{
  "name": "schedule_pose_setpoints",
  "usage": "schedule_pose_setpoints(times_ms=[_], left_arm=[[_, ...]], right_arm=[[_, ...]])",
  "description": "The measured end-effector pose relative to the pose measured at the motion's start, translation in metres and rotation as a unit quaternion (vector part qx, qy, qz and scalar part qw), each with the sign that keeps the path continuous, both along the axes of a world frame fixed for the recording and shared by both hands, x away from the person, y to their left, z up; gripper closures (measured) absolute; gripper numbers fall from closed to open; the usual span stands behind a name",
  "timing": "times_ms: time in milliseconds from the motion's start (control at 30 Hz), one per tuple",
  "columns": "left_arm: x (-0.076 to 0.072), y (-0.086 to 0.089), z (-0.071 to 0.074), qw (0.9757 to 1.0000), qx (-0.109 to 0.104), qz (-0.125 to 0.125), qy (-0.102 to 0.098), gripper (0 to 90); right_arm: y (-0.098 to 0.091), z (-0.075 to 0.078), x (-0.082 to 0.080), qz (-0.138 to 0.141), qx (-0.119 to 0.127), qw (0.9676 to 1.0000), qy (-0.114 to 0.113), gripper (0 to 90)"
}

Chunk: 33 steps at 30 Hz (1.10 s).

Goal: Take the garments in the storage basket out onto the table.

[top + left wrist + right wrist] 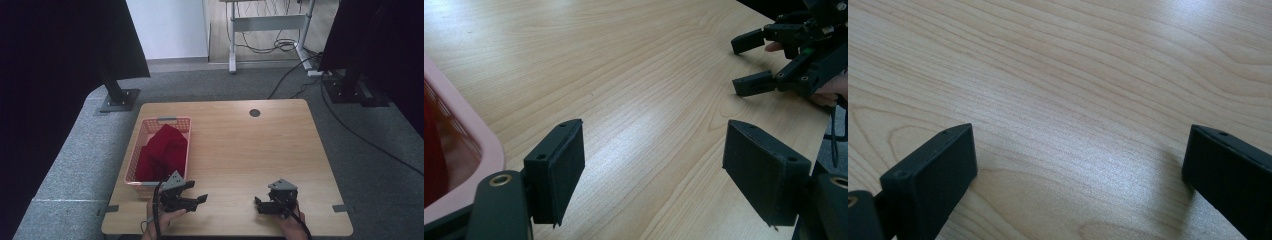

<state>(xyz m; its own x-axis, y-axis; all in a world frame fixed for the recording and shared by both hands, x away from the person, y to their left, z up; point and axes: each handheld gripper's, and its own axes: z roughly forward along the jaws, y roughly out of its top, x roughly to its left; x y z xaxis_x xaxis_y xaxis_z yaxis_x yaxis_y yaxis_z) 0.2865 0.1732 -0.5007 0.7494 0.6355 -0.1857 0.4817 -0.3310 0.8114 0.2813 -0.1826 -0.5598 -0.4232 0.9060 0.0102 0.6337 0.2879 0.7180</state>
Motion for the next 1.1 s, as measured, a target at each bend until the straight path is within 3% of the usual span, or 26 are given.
schedule_pose_setpoints(times_ms=[800, 1100], left_arm=[[-0.0009, -0.0043, -0.0036, 0.9999, -0.001, -0.010, 0.010, 24.5], [-0.0017, 0.0012, 0.0052, 0.9997, -0.021, -0.010, 0.008, 24.5]], right_arm=[[0.0000, 0.0000, 0.0002, 0.002, -0.001, 1.0000, 0.000, 0.9], [0.0000, 0.0000, 0.0002, 0.003, 0.000, 1.0000, 0.000, 0.9]])
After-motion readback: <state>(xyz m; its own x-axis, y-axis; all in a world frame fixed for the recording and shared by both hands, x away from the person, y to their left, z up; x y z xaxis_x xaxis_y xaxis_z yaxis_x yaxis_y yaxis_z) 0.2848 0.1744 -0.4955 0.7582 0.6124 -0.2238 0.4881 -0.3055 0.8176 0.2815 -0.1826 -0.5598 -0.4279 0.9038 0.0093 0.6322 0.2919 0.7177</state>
